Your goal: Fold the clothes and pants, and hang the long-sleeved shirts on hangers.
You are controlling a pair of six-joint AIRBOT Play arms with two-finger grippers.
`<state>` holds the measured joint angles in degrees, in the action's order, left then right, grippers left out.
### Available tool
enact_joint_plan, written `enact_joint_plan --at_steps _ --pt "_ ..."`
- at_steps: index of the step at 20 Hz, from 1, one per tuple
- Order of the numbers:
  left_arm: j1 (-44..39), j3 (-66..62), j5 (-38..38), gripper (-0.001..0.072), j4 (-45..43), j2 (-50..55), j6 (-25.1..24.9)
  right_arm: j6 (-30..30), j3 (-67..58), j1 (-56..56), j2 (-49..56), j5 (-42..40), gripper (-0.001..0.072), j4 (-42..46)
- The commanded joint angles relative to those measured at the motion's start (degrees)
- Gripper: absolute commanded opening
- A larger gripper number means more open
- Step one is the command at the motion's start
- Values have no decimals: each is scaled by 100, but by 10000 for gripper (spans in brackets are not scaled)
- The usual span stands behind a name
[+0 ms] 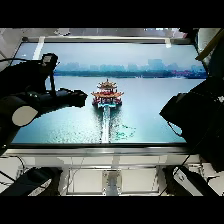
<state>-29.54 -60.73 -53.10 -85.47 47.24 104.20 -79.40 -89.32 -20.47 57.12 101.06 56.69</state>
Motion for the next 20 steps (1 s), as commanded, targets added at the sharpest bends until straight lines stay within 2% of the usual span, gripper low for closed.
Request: enact_joint_plan --at_steps 1,10,12,13,15,16,18,20 --pt "0 2 0 403 -2 2 -2 0 -4 4 0 -17 16 -2" --pt "-2 2 0 403 -2 2 0 0 -4 2 2 -127 16 -2" --pt "7 2 188 403 -44 48 -2 0 -4 4 0 -120 16 -2" --pt "15 2 306 403 -120 114 -2 0 -4 4 2 -129 16 0" --pt "127 2 293 403 -837 297 11 0 -4 4 2 -162 16 0" --pt "411 2 297 403 -1062 407 295 0 -4 4 2 -162 16 2" --pt "1379 2 374 403 -942 595 800 -2 -4 4 4 -179 16 0" --pt "2542 2 527 403 -730 802 785 -2 -4 4 7 -286 16 -2"
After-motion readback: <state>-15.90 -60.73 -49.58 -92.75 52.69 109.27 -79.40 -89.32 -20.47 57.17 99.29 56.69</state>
